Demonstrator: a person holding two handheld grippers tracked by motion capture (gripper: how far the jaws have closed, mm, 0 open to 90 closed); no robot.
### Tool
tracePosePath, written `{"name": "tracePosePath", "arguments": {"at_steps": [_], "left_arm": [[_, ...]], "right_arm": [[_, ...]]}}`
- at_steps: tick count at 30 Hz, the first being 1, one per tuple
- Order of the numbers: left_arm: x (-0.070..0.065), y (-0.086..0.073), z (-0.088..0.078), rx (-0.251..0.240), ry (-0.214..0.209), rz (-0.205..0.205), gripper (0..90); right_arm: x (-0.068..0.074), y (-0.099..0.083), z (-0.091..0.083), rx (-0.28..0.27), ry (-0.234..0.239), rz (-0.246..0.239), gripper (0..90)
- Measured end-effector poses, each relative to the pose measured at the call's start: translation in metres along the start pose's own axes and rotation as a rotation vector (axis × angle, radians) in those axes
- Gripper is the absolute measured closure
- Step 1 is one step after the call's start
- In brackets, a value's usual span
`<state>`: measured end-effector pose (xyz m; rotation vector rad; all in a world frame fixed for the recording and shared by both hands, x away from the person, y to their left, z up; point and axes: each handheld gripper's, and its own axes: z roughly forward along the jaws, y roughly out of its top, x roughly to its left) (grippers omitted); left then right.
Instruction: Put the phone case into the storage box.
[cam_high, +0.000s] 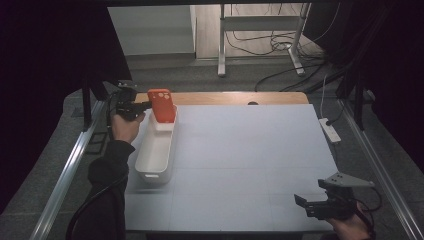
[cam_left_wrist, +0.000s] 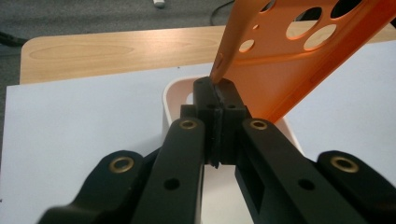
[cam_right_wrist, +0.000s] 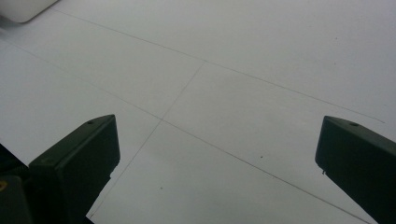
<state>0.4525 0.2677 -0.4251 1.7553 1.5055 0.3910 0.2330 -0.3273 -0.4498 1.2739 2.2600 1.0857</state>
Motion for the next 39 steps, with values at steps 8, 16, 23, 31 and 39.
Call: {"name": "tracePosePath", "arguments": {"at_steps": [8, 16, 23, 31, 39], "left_arm": [[0.001, -0.004, 0.009, 0.018, 0.02, 0.011, 89.6], [0.004, -0.009, 0.015, 0.038, 0.029, 0.006, 89.6], [0.005, -0.011, 0.021, 0.053, 0.028, -0.002, 89.6], [0.005, -0.013, 0.027, 0.078, 0.037, 0.001, 89.5], [0.004, -0.015, 0.033, 0.087, 0.044, -0.003, 89.5]], "right_arm": [[0.0, 0.0, 0.0, 0.001, 0.001, 0.0, 0.4], [0.0, 0.0, 0.0, 0.003, 0.002, -0.002, 0.5], [0.0, 0.0, 0.0, 0.003, 0.003, 0.0, 0.6], [0.0, 0.0, 0.0, 0.003, 0.004, 0.001, 0.6], [0.0, 0.0, 0.0, 0.005, 0.006, 0.002, 0.7]]}}
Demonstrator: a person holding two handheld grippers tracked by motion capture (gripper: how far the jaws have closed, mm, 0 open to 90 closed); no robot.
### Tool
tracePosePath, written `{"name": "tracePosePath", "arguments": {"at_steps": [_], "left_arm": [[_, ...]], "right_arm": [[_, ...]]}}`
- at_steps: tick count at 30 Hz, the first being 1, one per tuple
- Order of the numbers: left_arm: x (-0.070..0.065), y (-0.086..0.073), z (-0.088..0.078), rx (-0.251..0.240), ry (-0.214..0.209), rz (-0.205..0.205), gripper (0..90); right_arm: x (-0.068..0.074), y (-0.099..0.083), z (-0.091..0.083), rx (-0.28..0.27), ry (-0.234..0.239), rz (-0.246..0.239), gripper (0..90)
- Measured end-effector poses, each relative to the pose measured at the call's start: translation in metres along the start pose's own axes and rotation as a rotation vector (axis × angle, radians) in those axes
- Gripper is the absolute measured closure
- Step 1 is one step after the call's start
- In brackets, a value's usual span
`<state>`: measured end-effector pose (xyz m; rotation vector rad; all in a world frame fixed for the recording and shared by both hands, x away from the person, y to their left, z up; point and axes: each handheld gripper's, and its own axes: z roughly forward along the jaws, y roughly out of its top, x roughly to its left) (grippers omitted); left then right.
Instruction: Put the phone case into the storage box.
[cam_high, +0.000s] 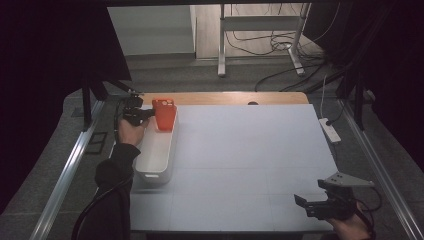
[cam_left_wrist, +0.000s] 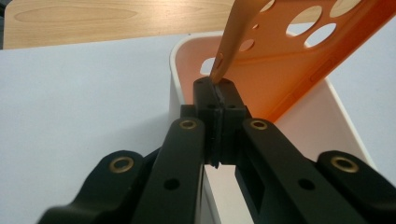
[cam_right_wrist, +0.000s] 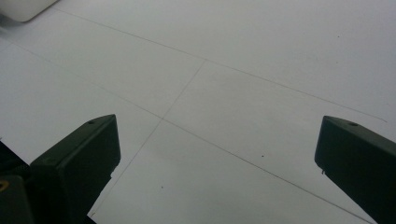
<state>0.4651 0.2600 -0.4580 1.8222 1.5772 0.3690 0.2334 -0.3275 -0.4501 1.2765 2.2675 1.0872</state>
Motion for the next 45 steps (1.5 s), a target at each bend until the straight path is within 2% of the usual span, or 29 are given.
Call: {"name": "tracePosePath", "arguments": {"at_steps": [8, 18, 24, 27, 34, 37, 42, 43, 45], "left_arm": [[-0.001, 0.002, 0.002, 0.003, 0.012, 0.013, 89.2], [-0.003, 0.005, 0.002, -0.042, 0.021, 0.03, 79.1], [-0.001, 0.005, 0.0, -0.045, 0.021, 0.039, 75.7], [-0.001, 0.005, -0.001, -0.051, 0.021, 0.045, 71.5], [-0.001, 0.005, -0.002, -0.063, 0.009, 0.048, 54.5], [0.0, 0.003, -0.003, -0.084, -0.014, 0.049, 47.1], [0.0, 0.002, -0.005, -0.094, -0.013, 0.059, 37.9], [0.0, 0.002, -0.005, -0.096, -0.016, 0.046, 36.4], [0.0, 0.002, -0.007, -0.102, -0.021, 0.048, 31.6]], "right_arm": [[0.0, 0.0, 0.0, 0.003, 0.001, -0.001, 0.7], [0.0, 0.0, 0.0, 0.004, 0.001, 0.001, 0.7], [0.0, 0.0, 0.0, 0.003, 0.003, 0.0, 0.7], [0.0, 0.0, 0.0, 0.004, 0.003, -0.001, 0.7], [0.0, 0.0, 0.0, 0.004, 0.004, -0.002, 0.7], [0.0, 0.0, 0.0, 0.003, 0.004, -0.002, 0.7], [0.0, 0.0, 0.0, 0.004, 0.004, -0.003, 0.7], [0.0, 0.0, 0.0, 0.004, 0.004, -0.003, 0.7], [0.0, 0.0, 0.0, 0.004, 0.004, -0.003, 0.7]]}}
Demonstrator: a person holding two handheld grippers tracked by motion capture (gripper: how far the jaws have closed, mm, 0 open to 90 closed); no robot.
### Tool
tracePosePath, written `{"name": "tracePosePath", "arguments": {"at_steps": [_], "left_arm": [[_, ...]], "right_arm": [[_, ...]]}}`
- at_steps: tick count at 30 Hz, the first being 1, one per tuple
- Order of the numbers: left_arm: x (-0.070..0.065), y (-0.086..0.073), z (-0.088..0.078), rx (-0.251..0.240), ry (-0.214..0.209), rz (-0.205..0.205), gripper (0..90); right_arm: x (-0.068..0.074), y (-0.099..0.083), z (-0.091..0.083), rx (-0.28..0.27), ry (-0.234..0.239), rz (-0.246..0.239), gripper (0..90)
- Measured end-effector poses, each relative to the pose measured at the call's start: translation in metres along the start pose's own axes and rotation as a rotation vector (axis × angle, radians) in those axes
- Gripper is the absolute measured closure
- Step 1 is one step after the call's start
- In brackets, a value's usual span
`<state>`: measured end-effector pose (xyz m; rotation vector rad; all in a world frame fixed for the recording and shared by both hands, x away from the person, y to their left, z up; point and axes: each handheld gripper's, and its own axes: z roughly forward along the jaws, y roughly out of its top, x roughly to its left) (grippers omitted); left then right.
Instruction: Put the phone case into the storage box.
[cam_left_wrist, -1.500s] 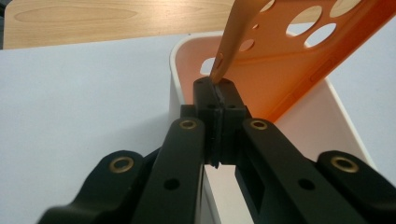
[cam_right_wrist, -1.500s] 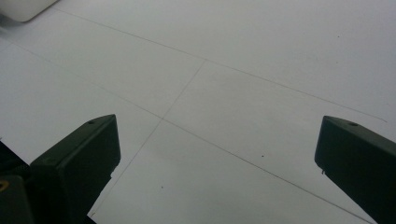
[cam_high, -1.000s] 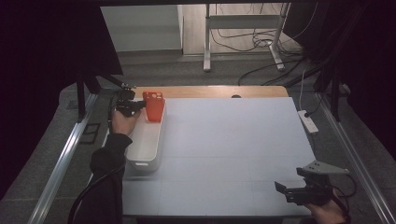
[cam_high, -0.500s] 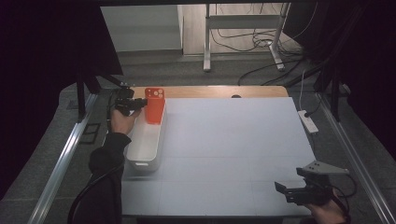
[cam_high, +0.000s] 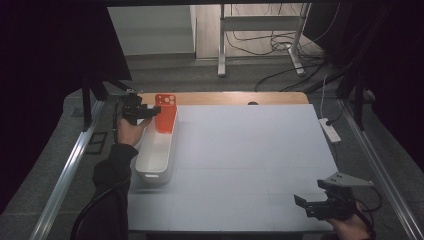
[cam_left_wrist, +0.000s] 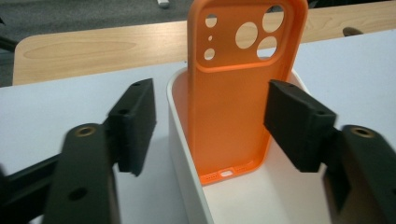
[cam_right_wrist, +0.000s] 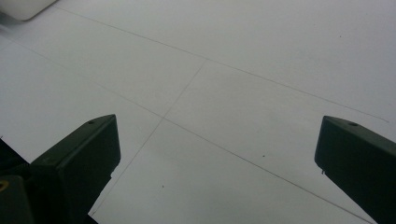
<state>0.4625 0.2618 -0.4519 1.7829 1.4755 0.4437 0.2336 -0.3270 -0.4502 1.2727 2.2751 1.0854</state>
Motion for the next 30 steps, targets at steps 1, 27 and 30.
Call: {"name": "tracePosePath", "arguments": {"at_steps": [1, 27, 30], "left_arm": [[0.0, 0.0, 0.0, -0.005, 0.0, 0.003, 29.4], [-0.006, -0.012, -0.008, 0.022, -0.117, 0.038, 2.7], [-0.007, -0.015, -0.011, 0.017, -0.115, 0.048, 2.6]], "right_arm": [[0.0, 0.0, 0.0, 0.0, 0.0, 0.0, 0.7], [0.001, 0.0, 0.0, 0.0, -0.001, -0.004, 0.7], [0.001, 0.0, 0.0, 0.0, -0.001, -0.006, 0.7]]}}
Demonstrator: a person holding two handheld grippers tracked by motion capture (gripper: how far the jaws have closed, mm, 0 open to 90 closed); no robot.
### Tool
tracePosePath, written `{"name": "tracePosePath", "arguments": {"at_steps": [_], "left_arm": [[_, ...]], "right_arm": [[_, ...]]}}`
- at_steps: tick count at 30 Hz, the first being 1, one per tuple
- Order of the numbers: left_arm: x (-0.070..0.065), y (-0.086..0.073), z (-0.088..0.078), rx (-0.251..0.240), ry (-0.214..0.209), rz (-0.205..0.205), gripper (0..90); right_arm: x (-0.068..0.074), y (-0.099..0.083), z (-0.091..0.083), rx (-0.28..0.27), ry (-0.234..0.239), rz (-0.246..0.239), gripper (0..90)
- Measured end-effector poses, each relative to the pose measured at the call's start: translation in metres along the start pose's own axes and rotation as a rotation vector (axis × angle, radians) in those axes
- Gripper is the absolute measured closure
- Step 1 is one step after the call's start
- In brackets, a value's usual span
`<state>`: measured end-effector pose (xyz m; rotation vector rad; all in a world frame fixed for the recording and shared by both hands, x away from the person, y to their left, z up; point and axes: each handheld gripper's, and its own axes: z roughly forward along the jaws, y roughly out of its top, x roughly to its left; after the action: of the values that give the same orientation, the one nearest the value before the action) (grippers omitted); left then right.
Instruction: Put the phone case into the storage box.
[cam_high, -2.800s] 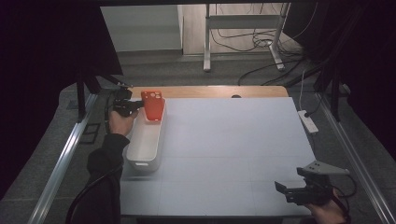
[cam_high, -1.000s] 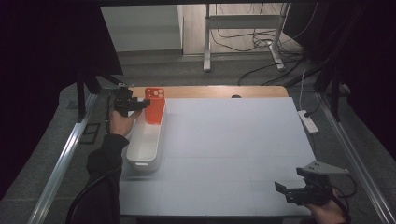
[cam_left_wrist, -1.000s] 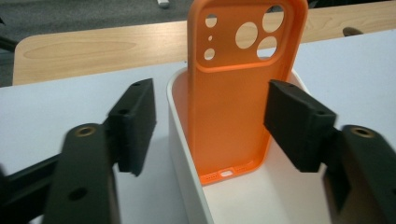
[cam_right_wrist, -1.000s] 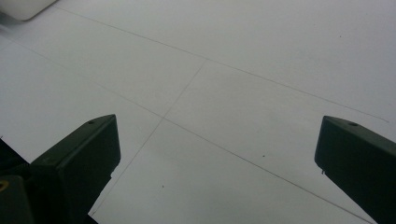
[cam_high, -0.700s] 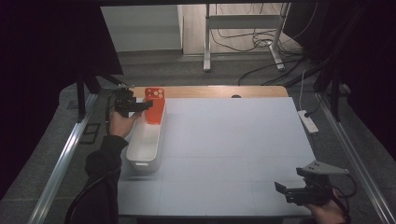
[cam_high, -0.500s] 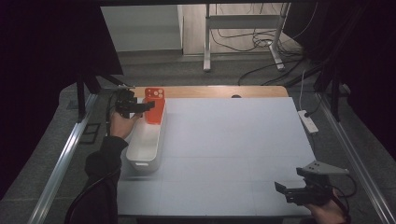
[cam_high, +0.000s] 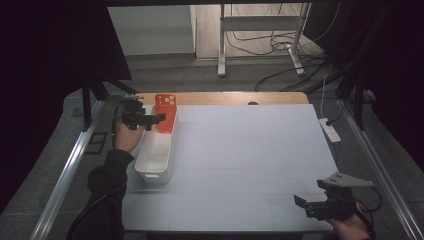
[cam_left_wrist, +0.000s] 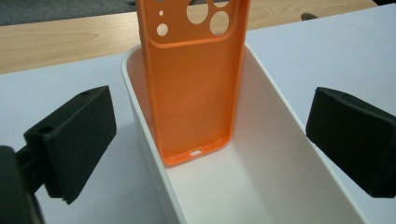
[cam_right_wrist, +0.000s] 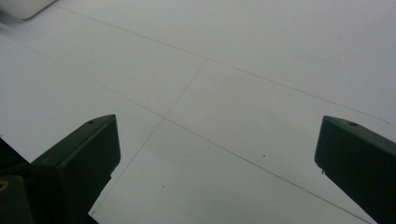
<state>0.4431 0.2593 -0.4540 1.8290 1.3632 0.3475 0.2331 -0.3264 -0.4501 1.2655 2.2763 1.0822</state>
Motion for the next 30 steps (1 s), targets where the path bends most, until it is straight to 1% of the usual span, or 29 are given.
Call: {"name": "tracePosePath", "arguments": {"at_steps": [2, 3, 5, 8, 9, 13, 15, 17, 18, 19, 21, 22, 24, 25, 29, 30], "left_arm": [[-0.001, 0.0, -0.001, -0.002, 0.004, 0.008, 2.7], [-0.002, -0.001, -0.003, -0.005, 0.008, 0.018, 2.7], [-0.004, -0.002, -0.004, -0.008, -0.003, 0.024, 2.2], [-0.005, -0.003, -0.005, -0.016, -0.005, 0.028, 1.7], [-0.006, -0.004, -0.006, -0.028, -0.011, 0.03, 1.3], [-0.008, -0.005, -0.009, -0.042, -0.021, 0.034, 1.3], [-0.01, -0.004, -0.011, -0.041, -0.021, 0.041, 1.7], [-0.011, -0.004, -0.013, -0.035, -0.034, 0.056, 2.9], [-0.013, -0.005, -0.013, -0.031, -0.033, 0.064, 3.4], [-0.014, -0.005, -0.014, -0.026, -0.036, 0.079, 3.5], [-0.016, -0.005, -0.015, -0.028, -0.041, 0.082, 3.7], [-0.017, -0.006, -0.016, -0.033, -0.056, 0.095, 3.6], [-0.017, -0.006, -0.017, -0.036, -0.057, 0.099, 3.6], [-0.019, -0.007, -0.019, -0.04, -0.064, 0.1, 3.6], [-0.02, -0.007, -0.021, -0.036, -0.076, 0.127, 3.5], [-0.02, -0.007, -0.021, -0.036, -0.076, 0.127, 3.1]], "right_arm": [[0.0, 0.0, 0.0, 0.0, 0.001, -0.001, 0.7], [0.0, 0.0, 0.0, 0.0, 0.001, -0.001, 0.7], [0.0, 0.0, 0.0, -0.001, -0.001, 0.0, 0.7], [0.0, 0.0, 0.0, -0.003, -0.002, 0.0, 0.6], [0.0, 0.0, 0.0, -0.003, -0.002, 0.0, 0.6], [0.0, 0.0, 0.0, 0.0, -0.001, -0.003, 0.7], [0.0, 0.0, 0.0, 0.0, 0.0, -0.003, 0.6], [0.0, 0.0, 0.0, -0.001, 0.0, -0.001, 0.7], [0.0, 0.0, 0.0, -0.001, 0.0, -0.001, 0.7], [0.0, 0.0, 0.0, -0.001, 0.0, 0.0, 0.6], [0.0, 0.0, 0.0, 0.0, -0.002, 0.0, 0.5], [0.0, 0.0, 0.0, 0.001, -0.003, 0.0, 0.4], [0.0, 0.0, 0.0, 0.001, -0.003, 0.001, 0.4], [0.0, 0.0, 0.0, 0.0, -0.002, 0.001, 0.4], [0.0, 0.0, 0.0, 0.001, -0.003, 0.001, 0.4], [0.0, 0.0, 0.0, 0.001, -0.003, 0.001, 0.4]]}}
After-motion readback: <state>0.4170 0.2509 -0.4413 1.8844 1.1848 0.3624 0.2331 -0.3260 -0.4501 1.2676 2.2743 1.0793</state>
